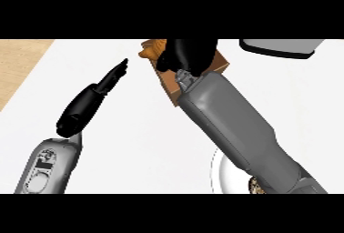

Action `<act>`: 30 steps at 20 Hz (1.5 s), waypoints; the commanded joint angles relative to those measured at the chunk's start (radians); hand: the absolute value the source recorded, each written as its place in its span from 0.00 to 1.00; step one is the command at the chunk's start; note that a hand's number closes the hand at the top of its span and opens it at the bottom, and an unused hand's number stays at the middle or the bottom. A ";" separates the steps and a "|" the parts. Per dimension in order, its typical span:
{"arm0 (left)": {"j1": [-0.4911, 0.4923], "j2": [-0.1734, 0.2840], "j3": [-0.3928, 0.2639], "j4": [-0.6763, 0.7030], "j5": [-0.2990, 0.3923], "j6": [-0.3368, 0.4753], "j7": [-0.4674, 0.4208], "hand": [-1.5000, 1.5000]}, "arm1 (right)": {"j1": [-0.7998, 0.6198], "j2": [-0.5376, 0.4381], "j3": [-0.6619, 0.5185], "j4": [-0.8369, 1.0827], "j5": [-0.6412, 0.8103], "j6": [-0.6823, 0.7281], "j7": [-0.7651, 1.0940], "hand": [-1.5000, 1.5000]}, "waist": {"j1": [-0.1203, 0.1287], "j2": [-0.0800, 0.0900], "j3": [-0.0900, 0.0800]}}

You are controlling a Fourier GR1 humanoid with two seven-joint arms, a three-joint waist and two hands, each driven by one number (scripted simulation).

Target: Pick the croissant from the plate and place it in the cardboard box

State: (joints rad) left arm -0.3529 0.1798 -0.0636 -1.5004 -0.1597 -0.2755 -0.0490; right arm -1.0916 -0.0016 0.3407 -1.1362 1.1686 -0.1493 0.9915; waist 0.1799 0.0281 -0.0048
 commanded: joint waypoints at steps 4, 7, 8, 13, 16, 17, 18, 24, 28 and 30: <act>-0.011 0.007 0.023 0.021 -0.008 0.016 0.013 0.50 | -0.182 0.001 -0.011 0.331 -0.113 -0.009 0.062 1.00 | -0.054 0.003 0.001; 0.005 0.009 0.026 0.005 -0.007 0.018 0.009 0.50 | -0.188 0.001 -0.033 0.398 -0.262 0.066 0.059 1.00 | -0.052 -0.002 0.002; -0.004 0.014 0.041 0.024 -0.003 0.021 -0.017 0.50 | -0.232 0.001 -0.072 0.435 -0.288 0.099 0.047 1.00 | -0.060 0.001 0.001; 0.049 0.023 0.046 -0.026 0.000 0.020 0.009 0.50 | -0.263 0.002 -0.090 0.569 -0.420 0.121 -0.056 1.00 | -0.085 -0.010 0.003; 0.070 0.027 0.053 0.000 -0.009 0.026 -0.034 0.50 | -0.266 0.002 -0.090 0.646 -0.465 0.208 -0.086 1.00 | -0.103 -0.009 0.003; 0.067 0.026 0.052 -0.015 -0.012 0.029 -0.020 0.50 | -0.247 0.002 -0.072 0.665 -0.492 0.175 -0.085 1.00 | -0.096 -0.009 0.003; 0.052 0.070 0.102 0.016 0.017 0.001 -0.030 0.50 | -0.236 0.002 -0.109 0.671 -0.497 0.207 -0.113 1.00 | -0.124 -0.012 0.004; 0.072 0.018 0.058 -0.033 -0.004 0.029 -0.004 0.50 | -0.240 0.002 -0.113 0.692 -0.583 0.189 -0.361 0.00 | -0.127 -0.014 0.005; 0.101 0.016 0.053 -0.028 -0.013 0.033 -0.009 0.50 | -0.242 0.002 -0.167 0.591 -0.603 -0.057 -0.447 0.00 | -0.124 -0.016 0.006; 0.093 0.020 0.060 -0.004 -0.012 0.031 -0.040 0.50 | -0.236 0.002 -0.255 0.497 -0.682 -0.210 -0.483 0.00 | -0.128 -0.015 0.008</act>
State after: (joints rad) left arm -0.2752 0.2042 0.0019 -1.5058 -0.1676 -0.2460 -0.0760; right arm -1.3294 -0.0002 0.1777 -0.5413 0.5570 -0.1604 0.5870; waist 0.0563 0.0149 0.0009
